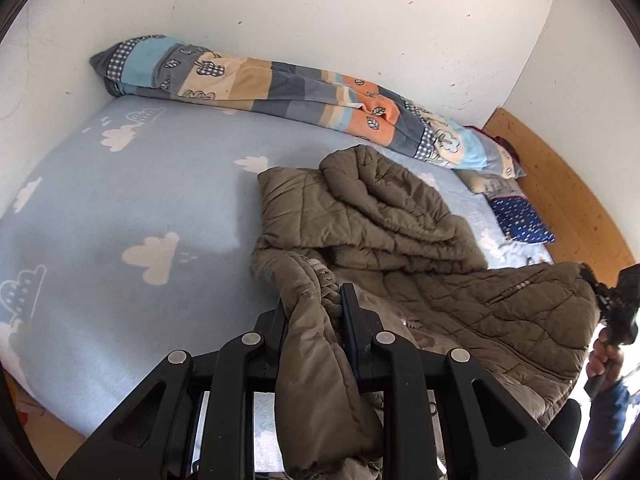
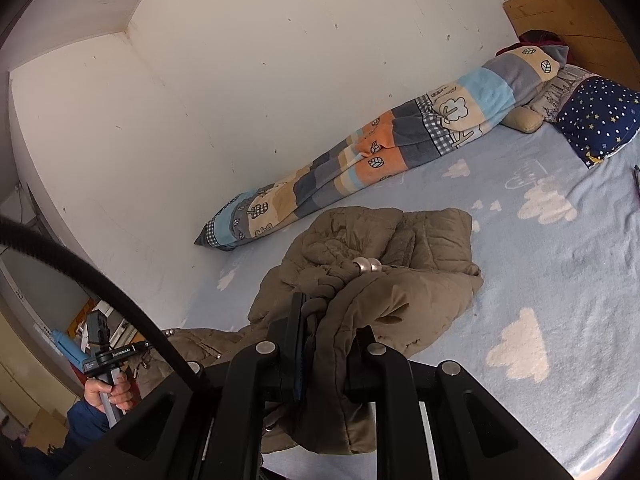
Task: Fold large clothes
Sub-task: 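Carry the held hem over the jacket onto the hood with both grippers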
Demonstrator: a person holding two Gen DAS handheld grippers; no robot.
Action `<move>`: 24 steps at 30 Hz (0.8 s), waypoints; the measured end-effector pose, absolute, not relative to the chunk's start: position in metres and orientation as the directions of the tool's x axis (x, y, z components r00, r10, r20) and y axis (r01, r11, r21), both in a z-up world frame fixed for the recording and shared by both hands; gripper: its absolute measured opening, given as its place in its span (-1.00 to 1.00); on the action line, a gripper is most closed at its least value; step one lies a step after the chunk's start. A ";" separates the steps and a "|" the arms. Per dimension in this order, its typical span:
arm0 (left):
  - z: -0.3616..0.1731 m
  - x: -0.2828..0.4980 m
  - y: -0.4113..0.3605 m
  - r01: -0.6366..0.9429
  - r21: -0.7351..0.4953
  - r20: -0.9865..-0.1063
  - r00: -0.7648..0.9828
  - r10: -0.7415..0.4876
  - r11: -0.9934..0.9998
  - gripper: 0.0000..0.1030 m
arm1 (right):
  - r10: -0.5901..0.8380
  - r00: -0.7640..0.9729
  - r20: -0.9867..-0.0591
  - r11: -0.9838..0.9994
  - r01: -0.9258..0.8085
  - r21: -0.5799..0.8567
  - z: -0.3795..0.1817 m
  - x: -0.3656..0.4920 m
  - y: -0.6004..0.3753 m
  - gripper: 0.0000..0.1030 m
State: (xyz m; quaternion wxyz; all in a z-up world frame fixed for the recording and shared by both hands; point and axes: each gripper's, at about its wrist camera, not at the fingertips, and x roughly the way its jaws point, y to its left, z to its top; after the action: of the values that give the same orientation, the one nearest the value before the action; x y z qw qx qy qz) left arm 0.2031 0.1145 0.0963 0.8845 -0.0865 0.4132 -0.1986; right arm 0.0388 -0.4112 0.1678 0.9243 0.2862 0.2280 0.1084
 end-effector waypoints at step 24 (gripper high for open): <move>0.119 0.266 0.116 0.357 -0.364 -0.710 0.492 -0.504 0.861 -0.59 | 0.323 0.884 -0.337 0.826 -0.090 0.556 0.202 0.121 -0.427 -0.73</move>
State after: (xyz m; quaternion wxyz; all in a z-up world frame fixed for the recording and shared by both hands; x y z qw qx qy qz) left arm 0.2660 0.1164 0.1185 0.8596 -0.0841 0.4375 -0.2503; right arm 0.1207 -0.4269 0.2015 0.9315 0.2729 0.2136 0.1108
